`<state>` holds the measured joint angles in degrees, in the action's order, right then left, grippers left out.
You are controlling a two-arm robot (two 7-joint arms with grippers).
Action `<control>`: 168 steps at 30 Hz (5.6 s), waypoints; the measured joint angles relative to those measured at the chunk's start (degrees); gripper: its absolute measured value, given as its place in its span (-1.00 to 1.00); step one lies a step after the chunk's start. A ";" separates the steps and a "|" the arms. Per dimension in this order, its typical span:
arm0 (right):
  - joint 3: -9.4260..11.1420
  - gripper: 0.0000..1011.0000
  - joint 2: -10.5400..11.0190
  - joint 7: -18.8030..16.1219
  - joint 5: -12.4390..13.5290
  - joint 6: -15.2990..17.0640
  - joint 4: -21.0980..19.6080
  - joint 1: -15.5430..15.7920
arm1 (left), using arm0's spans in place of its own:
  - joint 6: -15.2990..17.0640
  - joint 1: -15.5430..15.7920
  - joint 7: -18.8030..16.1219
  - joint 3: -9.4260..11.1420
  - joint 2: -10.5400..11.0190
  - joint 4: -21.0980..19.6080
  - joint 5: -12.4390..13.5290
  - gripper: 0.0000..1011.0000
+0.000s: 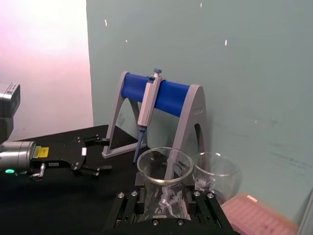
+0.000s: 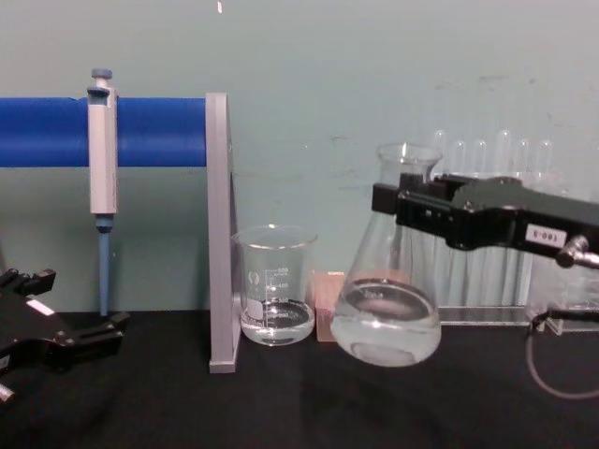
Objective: Grasp the erlenmeyer flask with one hand, shake it three times, then place it back.
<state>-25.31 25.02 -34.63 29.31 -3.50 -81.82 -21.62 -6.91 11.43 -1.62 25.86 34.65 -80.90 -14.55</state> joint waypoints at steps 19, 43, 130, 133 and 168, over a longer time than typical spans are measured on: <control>-2.19 -0.11 0.58 -2.62 0.67 -0.69 4.67 -0.36 | 0.00 0.00 0.00 0.00 0.00 0.00 0.00 0.98; -4.63 -0.11 0.56 -6.29 -0.46 -3.12 9.60 -1.35 | 0.00 0.00 0.00 0.00 0.00 0.00 0.00 0.98; -4.93 0.46 -0.36 -8.41 0.84 -3.01 13.27 -2.09 | 0.00 0.00 0.00 0.00 0.00 0.00 0.00 0.98; -4.94 0.61 -0.37 -8.41 0.84 -3.01 13.27 -2.09 | 0.00 0.00 0.00 0.00 0.00 0.00 0.00 0.98; -5.34 0.98 1.80 -7.65 0.53 -0.06 10.83 -1.28 | 0.00 0.00 0.00 0.00 0.00 0.00 0.00 0.98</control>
<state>-30.65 26.82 -42.28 29.84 -3.56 -70.99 -22.89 -6.91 11.43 -1.62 25.86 34.65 -80.90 -14.55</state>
